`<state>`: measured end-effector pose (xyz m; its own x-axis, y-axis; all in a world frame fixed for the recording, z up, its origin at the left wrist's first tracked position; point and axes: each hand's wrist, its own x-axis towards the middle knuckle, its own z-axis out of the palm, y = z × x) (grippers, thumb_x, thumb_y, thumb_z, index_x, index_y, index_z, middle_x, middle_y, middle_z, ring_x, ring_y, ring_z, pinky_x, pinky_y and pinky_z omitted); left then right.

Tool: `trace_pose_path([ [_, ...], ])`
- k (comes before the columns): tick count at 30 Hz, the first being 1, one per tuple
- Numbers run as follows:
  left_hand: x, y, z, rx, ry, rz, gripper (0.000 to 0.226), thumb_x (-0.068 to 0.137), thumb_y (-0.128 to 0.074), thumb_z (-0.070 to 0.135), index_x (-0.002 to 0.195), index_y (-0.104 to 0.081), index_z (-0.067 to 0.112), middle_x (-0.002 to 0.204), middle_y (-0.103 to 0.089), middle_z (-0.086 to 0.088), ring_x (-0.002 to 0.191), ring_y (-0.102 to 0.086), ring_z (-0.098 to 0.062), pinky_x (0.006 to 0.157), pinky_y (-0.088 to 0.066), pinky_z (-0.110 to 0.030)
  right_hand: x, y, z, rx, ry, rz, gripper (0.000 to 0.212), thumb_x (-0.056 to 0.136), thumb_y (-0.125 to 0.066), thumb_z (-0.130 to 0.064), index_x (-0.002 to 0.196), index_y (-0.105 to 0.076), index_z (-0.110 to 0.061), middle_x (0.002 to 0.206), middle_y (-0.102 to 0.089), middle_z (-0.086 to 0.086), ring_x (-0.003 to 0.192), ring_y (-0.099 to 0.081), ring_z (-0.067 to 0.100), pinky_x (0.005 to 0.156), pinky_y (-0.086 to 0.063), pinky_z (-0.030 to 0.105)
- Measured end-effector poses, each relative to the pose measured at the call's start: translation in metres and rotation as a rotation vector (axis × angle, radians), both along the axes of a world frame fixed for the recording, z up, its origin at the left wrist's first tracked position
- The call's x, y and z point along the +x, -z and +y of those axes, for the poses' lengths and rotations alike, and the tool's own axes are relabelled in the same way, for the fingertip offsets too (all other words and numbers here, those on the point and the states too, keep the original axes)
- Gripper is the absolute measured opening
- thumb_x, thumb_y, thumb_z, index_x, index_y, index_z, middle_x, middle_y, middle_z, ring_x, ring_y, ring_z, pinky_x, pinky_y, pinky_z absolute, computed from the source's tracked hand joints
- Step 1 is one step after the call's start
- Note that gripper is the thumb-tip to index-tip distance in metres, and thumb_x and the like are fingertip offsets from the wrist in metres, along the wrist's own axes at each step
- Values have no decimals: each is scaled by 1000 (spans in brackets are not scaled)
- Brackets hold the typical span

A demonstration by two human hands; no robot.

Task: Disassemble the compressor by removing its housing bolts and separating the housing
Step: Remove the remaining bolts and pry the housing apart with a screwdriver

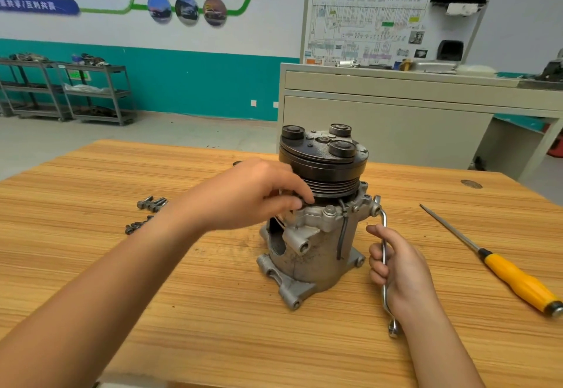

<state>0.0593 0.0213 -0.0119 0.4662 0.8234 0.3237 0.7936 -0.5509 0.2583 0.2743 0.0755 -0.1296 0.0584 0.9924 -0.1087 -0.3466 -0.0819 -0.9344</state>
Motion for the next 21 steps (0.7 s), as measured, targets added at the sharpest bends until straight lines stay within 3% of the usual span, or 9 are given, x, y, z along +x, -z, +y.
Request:
trace_pose_path([
  [2, 1, -7, 4, 11, 17, 69, 18, 89, -60, 20, 105, -70, 21, 82, -54, 28, 71, -51, 12, 67, -37, -4, 0, 0, 0, -2, -1, 1, 15, 89, -53, -21, 94, -61, -9, 45, -41, -4, 33, -27, 5, 31, -19, 17],
  [7, 8, -6, 8, 164, -10, 227, 21, 90, -54, 35, 99, -67, 21, 84, -67, 9, 69, -51, -2, 69, -47, -25, 0, 0, 0, -5, -3, -2, 15, 89, -53, -21, 94, -61, -9, 45, -41, -4, 33, -28, 5, 31, -20, 16],
  [12, -2, -10, 7, 22, 30, 183, 21, 91, -56, 22, 111, -64, 21, 85, -54, 20, 72, -49, 7, 67, -39, -6, -1, 0, 1, -3, -7, -8, 16, 90, -52, -20, 95, -60, -8, 45, -40, -4, 33, -28, 6, 31, -20, 17],
  [16, 7, -9, 9, 110, -54, 331, 30, 89, -41, 45, 101, -58, 23, 76, -55, 15, 69, -47, -5, 63, -40, -24, -1, 0, 0, -10, -8, -14, 16, 89, -53, -21, 95, -61, -9, 45, -41, -4, 34, -28, 6, 31, -21, 18],
  [18, 9, -10, 8, 219, -70, 403, 39, 84, -30, 52, 95, -55, 25, 69, -46, 17, 66, -49, -8, 56, -36, -22, 0, 1, 1, -16, -2, -5, 16, 89, -52, -21, 95, -60, -9, 45, -41, -4, 34, -28, 6, 31, -21, 17],
  [21, -4, -11, 9, 140, 86, 255, 26, 90, -50, 34, 109, -65, 23, 85, -54, 16, 70, -50, 6, 64, -37, -9, 0, 1, 1, -24, -7, -6, 16, 88, -53, -21, 94, -61, -9, 45, -41, -4, 34, -27, 6, 32, -20, 17],
])
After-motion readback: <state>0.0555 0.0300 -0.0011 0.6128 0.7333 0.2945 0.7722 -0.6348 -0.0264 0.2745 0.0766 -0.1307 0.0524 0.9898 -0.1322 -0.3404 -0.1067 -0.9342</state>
